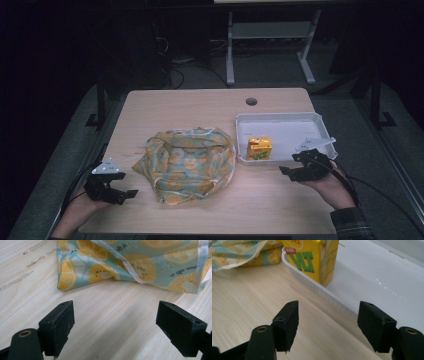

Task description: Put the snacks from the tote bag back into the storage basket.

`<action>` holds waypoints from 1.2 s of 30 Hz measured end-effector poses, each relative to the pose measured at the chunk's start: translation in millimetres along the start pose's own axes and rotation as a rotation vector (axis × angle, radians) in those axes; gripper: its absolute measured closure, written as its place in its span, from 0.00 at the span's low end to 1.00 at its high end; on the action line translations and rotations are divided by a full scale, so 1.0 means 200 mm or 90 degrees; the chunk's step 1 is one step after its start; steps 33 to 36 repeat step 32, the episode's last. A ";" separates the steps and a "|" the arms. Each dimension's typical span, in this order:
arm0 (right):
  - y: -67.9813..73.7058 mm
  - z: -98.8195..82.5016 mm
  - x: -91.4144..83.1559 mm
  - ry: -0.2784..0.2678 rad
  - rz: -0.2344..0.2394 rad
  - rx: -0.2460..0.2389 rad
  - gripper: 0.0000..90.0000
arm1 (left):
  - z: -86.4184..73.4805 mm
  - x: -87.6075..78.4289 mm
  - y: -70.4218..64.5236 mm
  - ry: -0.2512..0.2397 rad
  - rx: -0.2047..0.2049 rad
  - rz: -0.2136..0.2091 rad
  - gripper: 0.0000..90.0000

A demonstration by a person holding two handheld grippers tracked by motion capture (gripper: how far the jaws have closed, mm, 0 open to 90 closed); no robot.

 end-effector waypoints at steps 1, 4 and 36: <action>0.01 -0.01 0.00 0.001 0.001 0.000 0.34 | 0.00 0.00 0.00 0.000 0.000 0.000 0.16; 0.02 -0.05 0.01 -0.011 0.001 -0.002 0.31 | 0.00 0.00 0.00 -0.004 0.004 0.001 0.16; 0.11 -0.21 0.17 0.031 0.019 -0.058 0.15 | -0.01 -0.02 -0.01 -0.016 0.020 -0.001 0.16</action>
Point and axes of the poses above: each handheld gripper's, and its own axes: x roughly forward along the jaws, z roughly out of its top, y roughly to its left, the point moved 1 cm from there along x, roughly forward along the jaws, and after that the axes turned 14 degrees about z, right-handed, at the moved point
